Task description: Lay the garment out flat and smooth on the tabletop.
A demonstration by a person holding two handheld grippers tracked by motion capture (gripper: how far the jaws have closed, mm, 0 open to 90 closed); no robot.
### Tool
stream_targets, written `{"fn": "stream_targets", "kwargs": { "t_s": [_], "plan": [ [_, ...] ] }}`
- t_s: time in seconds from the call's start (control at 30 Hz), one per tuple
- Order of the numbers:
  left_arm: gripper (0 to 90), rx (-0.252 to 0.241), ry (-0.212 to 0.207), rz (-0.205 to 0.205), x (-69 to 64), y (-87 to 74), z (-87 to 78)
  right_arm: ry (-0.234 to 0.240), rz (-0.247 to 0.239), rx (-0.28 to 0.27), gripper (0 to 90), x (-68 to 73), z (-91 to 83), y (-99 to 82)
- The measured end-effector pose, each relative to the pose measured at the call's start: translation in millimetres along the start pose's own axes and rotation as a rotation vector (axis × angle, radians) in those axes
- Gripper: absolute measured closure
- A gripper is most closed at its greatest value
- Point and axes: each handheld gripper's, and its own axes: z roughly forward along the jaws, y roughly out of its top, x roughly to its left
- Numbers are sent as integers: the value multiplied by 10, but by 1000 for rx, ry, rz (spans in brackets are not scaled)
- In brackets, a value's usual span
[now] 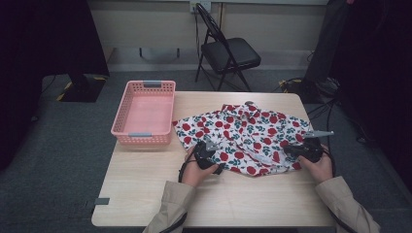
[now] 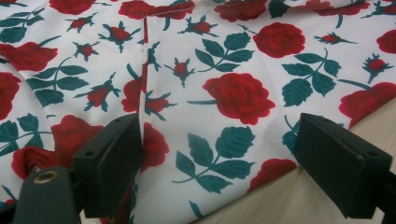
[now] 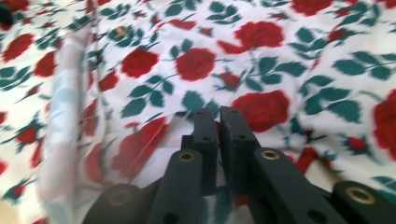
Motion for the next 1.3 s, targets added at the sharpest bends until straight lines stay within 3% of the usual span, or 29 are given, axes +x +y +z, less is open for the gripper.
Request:
{"fn": "stream_targets", "kwargs": {
  "t_s": [0.27,0.5,0.7,0.97,1.3],
  "plan": [
    [146,0,0,-6,5,6,7,18,-22,17,874,62,-9,-132],
    [144,1,-2,-6,75,45,50,3,-39,19,875,47,77,-55],
    [147,1,1,-5,101,52,56,8,-22,-7,875,34,108,-4],
    [150,0,4,-3,87,41,41,49,-58,-49,875,197,-182,-53],
    [154,-20,-3,-2,78,20,-43,85,-62,-64,874,289,-543,-350]
  ]
}}
